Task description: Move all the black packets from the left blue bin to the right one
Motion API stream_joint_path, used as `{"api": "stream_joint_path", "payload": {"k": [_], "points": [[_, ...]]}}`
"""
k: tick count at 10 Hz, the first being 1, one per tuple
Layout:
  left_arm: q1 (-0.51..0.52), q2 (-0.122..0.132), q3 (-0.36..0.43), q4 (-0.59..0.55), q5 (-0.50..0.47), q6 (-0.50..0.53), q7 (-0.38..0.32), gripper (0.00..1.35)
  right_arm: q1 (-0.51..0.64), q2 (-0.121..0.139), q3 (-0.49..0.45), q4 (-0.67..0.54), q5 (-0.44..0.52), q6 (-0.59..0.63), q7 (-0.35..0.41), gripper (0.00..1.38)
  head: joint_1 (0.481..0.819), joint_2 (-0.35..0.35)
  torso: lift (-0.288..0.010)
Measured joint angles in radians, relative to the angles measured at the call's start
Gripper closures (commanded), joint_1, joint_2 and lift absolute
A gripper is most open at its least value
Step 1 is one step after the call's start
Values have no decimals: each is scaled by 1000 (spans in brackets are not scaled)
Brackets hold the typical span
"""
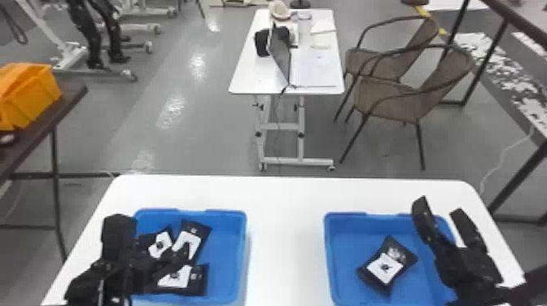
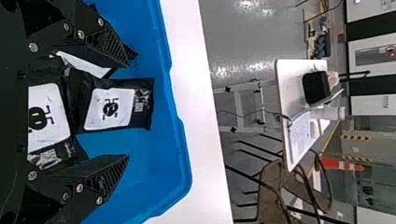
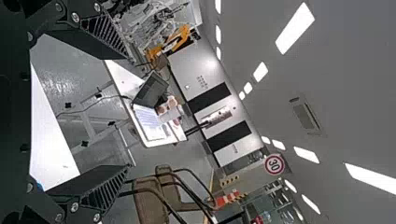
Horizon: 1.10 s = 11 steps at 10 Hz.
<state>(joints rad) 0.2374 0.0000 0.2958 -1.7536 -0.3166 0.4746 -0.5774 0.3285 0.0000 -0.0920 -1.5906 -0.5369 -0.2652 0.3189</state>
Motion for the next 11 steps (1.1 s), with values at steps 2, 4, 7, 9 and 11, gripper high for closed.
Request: {"api": "stream_joint_path", "payload": {"k": [2, 4, 7, 9, 11], "points": [[-48, 0, -4, 50, -76, 54, 1, 101, -4, 0, 3, 7, -12, 3, 8, 186, 695, 87, 0], [-98, 0, -14, 115, -106, 70, 6, 121, -11, 0, 7, 17, -27, 3, 17, 186, 695, 88, 0], [-168, 0, -27, 226, -115, 72, 25, 121, -16, 0, 11, 30, -48, 4, 28, 186, 695, 79, 0], [-181, 0, -30, 238, -135, 93, 32, 121, -16, 0, 11, 36, -60, 5, 34, 186, 695, 84, 0], [-190, 3, -36, 248, -151, 121, 35, 127, -14, 0, 11, 39, -69, 4, 36, 186, 695, 88, 0]]}}
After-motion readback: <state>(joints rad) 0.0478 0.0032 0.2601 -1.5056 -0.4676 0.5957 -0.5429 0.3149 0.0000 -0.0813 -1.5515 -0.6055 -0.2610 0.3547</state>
